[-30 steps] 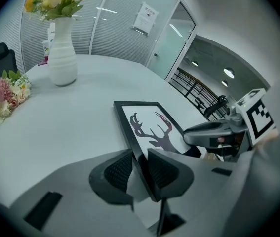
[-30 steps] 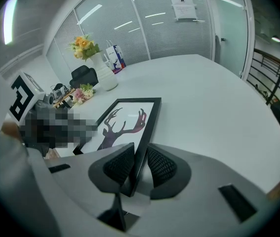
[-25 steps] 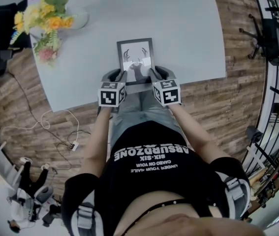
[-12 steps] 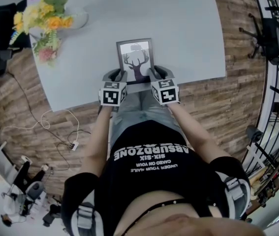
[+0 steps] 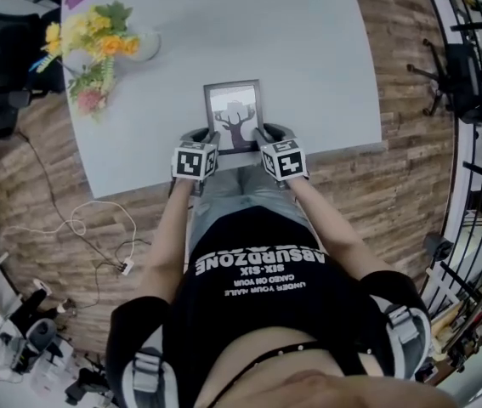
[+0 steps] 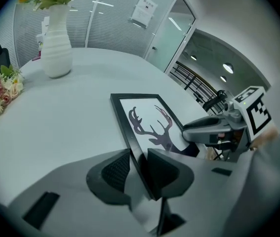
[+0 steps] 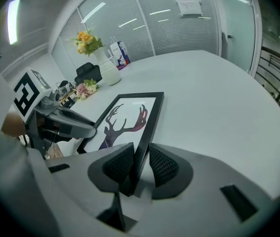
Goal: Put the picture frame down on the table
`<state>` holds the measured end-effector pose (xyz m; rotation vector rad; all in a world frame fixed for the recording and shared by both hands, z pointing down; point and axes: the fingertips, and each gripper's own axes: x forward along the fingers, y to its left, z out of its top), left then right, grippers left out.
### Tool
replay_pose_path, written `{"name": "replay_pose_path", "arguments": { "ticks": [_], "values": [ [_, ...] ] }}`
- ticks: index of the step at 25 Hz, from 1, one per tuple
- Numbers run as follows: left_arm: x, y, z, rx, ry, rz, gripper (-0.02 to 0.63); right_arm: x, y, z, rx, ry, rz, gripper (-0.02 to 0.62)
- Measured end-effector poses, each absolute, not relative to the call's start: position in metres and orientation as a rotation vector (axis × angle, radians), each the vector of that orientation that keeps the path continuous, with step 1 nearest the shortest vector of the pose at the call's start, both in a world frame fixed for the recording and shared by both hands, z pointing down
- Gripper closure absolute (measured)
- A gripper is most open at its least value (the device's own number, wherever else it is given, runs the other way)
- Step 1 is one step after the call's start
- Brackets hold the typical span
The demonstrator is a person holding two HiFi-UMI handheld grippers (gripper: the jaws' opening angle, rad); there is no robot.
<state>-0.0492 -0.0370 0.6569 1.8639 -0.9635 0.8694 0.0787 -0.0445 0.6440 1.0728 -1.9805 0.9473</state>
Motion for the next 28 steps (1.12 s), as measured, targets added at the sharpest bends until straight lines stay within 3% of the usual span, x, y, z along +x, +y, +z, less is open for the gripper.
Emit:
{"name": "replay_pose_path", "arguments": {
  "ticks": [7,9,12,14,18,28],
  "values": [
    [-0.053,-0.047,0.64,1.902,-1.006,0.824,0.497,0.087,-0.065,0.613,1.19,-2.021,0.878,0.477],
    [-0.057,-0.054,0.624,1.941,-1.054,0.809,0.498,0.091,-0.072,0.594,1.231,-2.059,0.838,0.537],
    [-0.057,-0.063,0.594,2.015,-1.123,0.753,0.499,0.095,-0.078,0.565,1.257,-2.14,0.818,0.577],
    [-0.056,-0.065,0.575,2.059,-1.149,0.7,0.501,0.094,-0.081,0.546,1.267,-2.193,0.821,0.578],
    [-0.051,-0.069,0.533,2.159,-1.174,0.543,0.588,0.092,-0.083,0.513,1.3,-2.238,0.764,0.58],
    [-0.03,-0.071,0.462,2.384,-1.153,0.335,0.589,0.063,-0.067,0.469,1.239,-2.337,0.669,0.58]
  ]
}}
